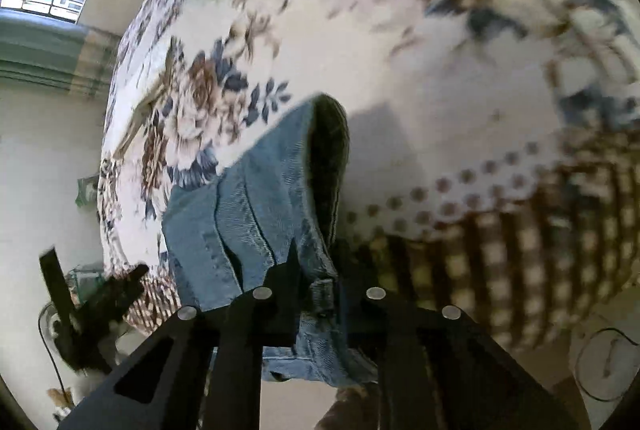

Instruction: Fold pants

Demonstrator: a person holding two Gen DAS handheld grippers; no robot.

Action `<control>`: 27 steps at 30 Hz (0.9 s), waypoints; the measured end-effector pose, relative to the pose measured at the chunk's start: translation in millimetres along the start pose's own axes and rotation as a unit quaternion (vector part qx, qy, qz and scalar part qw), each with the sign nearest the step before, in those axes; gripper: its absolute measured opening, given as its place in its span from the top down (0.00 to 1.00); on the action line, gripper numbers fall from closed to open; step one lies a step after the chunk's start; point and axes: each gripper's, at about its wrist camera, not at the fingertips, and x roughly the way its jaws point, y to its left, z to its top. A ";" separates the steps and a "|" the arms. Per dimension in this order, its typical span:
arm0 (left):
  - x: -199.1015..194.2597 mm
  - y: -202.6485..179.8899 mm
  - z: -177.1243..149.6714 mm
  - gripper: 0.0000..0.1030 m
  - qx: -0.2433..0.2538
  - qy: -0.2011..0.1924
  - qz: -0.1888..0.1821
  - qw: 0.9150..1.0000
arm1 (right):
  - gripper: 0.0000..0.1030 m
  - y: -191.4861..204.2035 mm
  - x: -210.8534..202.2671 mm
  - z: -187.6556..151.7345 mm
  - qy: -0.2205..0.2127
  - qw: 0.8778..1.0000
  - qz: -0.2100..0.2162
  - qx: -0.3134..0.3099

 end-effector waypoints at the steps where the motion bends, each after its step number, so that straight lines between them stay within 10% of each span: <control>1: 3.1 -4.9 7.5 0.42 0.002 0.002 -0.015 1.000 | 0.90 -9.4 -2.4 0.4 0.011 1.000 0.004 0.008; 11: 98.2 -47.6 59.0 0.42 0.011 0.092 -0.068 0.993 | 0.74 -55.8 52.6 12.5 0.110 0.993 0.005 0.041; 15: 115.5 -47.6 67.5 0.76 0.018 0.093 -0.106 0.990 | 0.35 -62.4 57.1 19.8 0.097 0.992 0.042 0.063; 20: 118.8 -23.8 71.9 0.82 -0.034 0.089 -0.133 0.986 | 0.35 -62.5 88.9 19.0 0.135 0.987 0.056 0.068; 21: 117.5 -23.5 71.9 0.82 -0.032 0.088 -0.132 0.987 | 0.48 -60.0 89.1 17.5 0.126 0.989 0.055 0.060; 22: 114.4 -28.0 71.1 0.82 -0.015 0.082 -0.123 0.989 | 0.81 -54.8 86.7 15.3 0.112 0.991 0.053 0.052; 27: 102.9 -41.2 74.3 0.78 0.024 0.072 -0.104 0.992 | 0.88 -35.3 42.8 6.8 0.048 0.999 -0.007 0.013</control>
